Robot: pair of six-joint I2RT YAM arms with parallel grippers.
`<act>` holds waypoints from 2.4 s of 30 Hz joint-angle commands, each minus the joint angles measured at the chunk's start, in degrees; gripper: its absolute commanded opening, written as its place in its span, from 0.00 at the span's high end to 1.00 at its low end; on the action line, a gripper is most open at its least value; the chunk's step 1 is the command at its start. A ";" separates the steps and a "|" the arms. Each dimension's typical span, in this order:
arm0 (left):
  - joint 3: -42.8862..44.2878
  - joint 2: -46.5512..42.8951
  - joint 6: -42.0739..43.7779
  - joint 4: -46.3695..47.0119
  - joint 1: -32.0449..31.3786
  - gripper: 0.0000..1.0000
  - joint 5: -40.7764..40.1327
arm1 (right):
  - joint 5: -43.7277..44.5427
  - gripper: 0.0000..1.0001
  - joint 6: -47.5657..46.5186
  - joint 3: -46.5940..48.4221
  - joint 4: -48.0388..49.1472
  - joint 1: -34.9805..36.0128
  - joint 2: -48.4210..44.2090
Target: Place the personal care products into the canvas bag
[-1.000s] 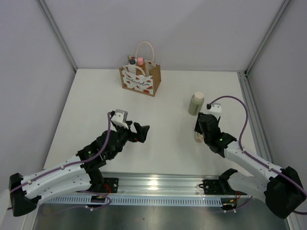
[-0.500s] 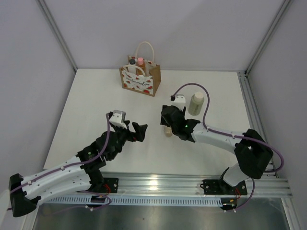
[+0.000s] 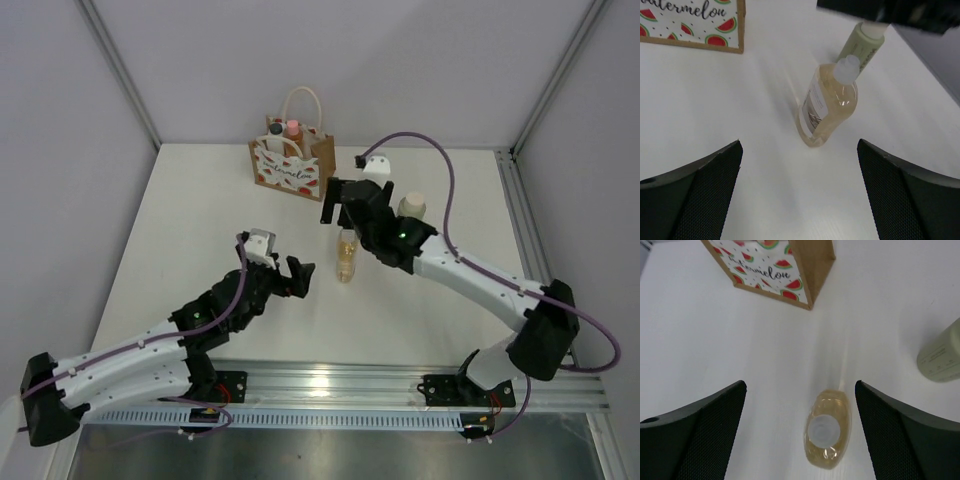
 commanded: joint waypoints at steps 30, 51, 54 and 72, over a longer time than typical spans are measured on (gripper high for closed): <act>29.37 58.45 3.65 14.71 -0.10 0.19 -2.72 | -25.48 0.07 -3.17 -30.64 3.66 -12.16 -42.28; 33.20 51.60 7.61 19.04 6.74 1.00 -0.27 | -24.95 0.07 -3.09 -32.31 3.31 -12.16 -47.73; 37.96 51.51 7.26 12.89 11.49 1.00 3.87 | -25.38 0.07 -2.56 -32.48 3.31 -12.07 -48.25; 72.42 62.23 18.25 4.70 26.52 1.00 7.99 | -24.77 0.06 -1.59 -33.10 2.52 -12.16 -52.39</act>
